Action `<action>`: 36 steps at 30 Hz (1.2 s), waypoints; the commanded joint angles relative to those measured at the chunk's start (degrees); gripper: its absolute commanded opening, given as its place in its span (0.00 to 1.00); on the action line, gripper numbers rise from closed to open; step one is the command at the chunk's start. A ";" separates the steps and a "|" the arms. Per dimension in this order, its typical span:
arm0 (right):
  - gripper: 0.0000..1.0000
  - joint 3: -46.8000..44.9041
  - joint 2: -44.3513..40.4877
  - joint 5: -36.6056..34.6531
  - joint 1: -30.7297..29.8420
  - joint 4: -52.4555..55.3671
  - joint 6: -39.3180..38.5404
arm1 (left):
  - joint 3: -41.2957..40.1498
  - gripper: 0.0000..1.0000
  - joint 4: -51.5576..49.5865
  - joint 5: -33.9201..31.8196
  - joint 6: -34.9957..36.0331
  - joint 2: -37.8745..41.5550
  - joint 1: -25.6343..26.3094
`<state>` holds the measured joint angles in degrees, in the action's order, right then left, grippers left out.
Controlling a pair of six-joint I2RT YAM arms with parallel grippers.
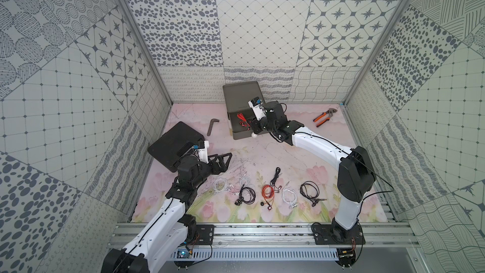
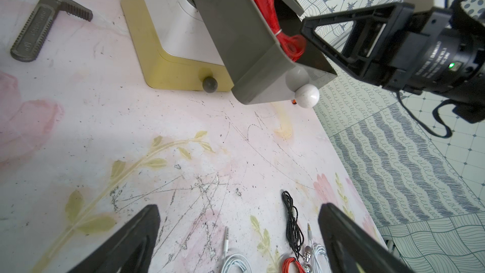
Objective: Place the wired earphones into the drawer by color
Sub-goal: Place the wired earphones in the drawer, then pick up the wired earphones from the center of the board.
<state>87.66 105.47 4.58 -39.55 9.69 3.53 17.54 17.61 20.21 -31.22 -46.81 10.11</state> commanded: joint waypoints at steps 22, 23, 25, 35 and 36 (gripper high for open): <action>0.68 -21.75 -30.58 -4.95 -1.16 4.55 12.88 | 1.54 0.99 9.00 9.43 2.03 -4.52 2.92; 0.68 -23.36 -32.14 -4.73 -1.14 5.30 13.75 | 1.61 0.99 8.98 9.46 2.17 -4.39 3.10; 0.69 -26.62 -35.12 -4.25 -1.20 6.79 14.97 | 1.63 0.99 8.87 9.51 2.46 -4.34 3.67; 0.70 -40.71 -44.41 0.45 -2.93 13.74 23.73 | 1.97 0.99 7.68 7.97 4.40 -4.20 5.26; 0.70 -41.66 -44.41 0.51 -3.66 14.39 24.57 | 1.97 0.99 7.55 7.85 4.55 -4.26 5.32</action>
<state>48.29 62.11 3.09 -41.85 22.33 23.94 18.68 22.92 27.44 -29.17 -51.16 15.05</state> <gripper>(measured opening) 0.699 0.993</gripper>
